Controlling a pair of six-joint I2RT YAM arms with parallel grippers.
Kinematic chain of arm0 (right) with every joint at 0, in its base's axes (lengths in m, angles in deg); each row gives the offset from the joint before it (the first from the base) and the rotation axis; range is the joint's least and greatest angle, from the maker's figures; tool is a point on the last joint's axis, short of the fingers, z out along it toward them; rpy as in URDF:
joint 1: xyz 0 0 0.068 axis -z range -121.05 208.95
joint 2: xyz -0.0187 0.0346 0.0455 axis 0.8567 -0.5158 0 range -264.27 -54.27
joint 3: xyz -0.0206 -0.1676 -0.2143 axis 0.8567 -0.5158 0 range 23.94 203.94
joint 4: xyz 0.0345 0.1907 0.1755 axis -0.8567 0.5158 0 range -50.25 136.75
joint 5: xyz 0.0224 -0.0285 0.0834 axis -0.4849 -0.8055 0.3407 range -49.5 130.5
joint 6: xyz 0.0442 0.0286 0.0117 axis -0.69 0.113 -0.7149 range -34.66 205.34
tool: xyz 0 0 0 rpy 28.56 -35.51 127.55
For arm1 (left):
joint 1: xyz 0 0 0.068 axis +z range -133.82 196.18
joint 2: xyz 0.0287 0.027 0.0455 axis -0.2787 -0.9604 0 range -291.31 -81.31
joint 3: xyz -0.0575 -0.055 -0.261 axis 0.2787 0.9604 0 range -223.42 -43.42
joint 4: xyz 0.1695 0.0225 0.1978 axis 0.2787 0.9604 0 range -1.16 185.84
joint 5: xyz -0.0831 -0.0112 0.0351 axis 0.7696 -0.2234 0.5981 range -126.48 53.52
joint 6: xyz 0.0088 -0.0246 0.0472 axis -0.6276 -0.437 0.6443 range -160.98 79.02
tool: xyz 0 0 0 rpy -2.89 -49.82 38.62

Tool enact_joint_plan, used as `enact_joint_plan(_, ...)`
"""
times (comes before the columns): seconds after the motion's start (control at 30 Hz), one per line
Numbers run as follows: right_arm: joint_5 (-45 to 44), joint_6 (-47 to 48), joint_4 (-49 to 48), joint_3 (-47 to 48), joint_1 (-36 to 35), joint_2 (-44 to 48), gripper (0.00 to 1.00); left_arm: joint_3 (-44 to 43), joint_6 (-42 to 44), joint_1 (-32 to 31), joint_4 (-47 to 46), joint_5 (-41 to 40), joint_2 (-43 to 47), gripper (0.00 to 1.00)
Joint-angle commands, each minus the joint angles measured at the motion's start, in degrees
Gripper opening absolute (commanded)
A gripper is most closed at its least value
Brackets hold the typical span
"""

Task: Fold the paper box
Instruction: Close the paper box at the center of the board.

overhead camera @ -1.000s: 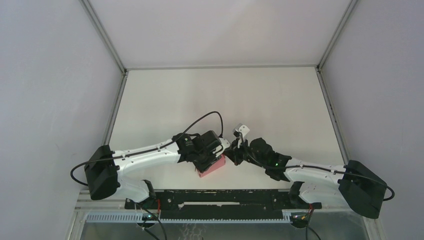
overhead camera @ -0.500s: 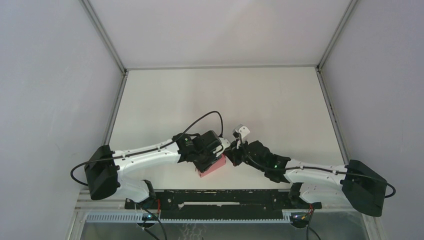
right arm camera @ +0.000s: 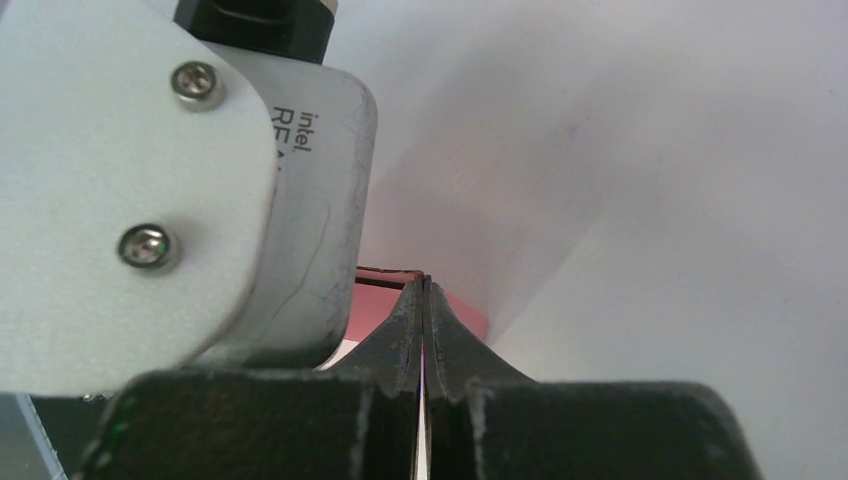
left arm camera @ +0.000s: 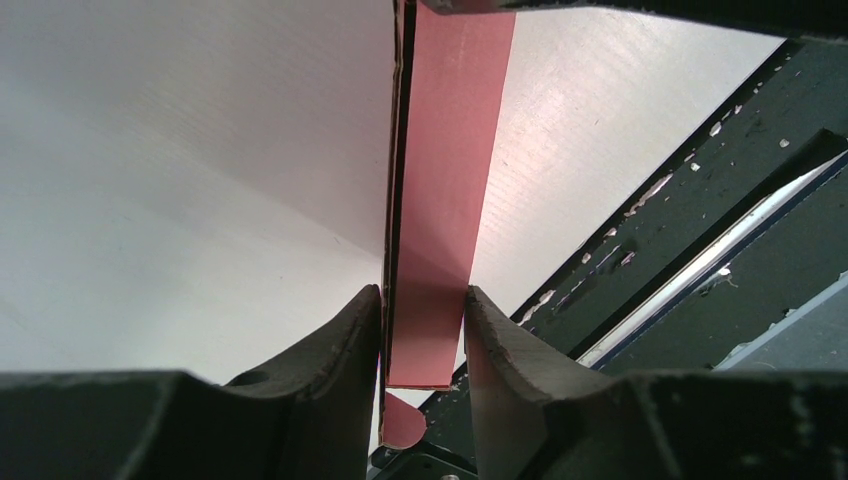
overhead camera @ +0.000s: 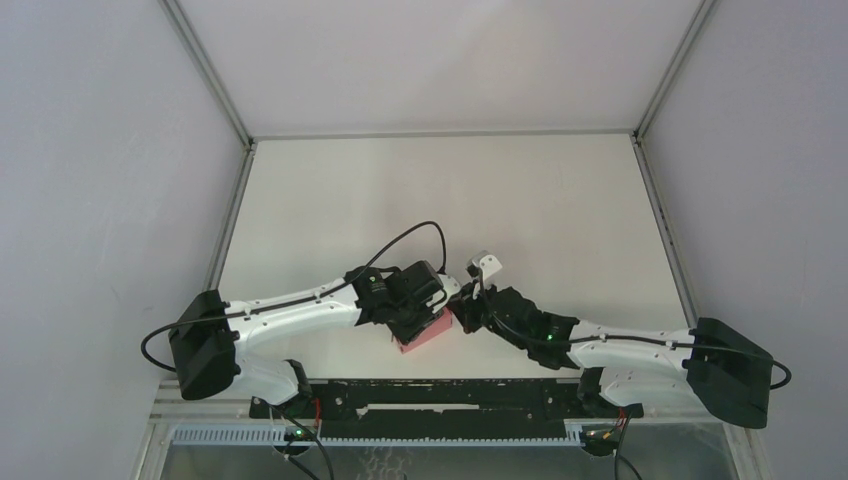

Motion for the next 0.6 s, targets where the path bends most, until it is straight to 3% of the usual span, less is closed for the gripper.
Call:
enact_joint_plan(0.0,-3.0,-1.7,-0.9,2.0,-1.6,0.6,0.0,-4.7,-0.9,-0.2,-2.4,-1.8,0.3,0.4)
enact_joint_plan(0.57,-7.8,-2.0,-6.2,1.4,-4.0,-3.6,0.0,-5.5,-1.4,0.1,-3.7,-3.0,-0.8,0.4)
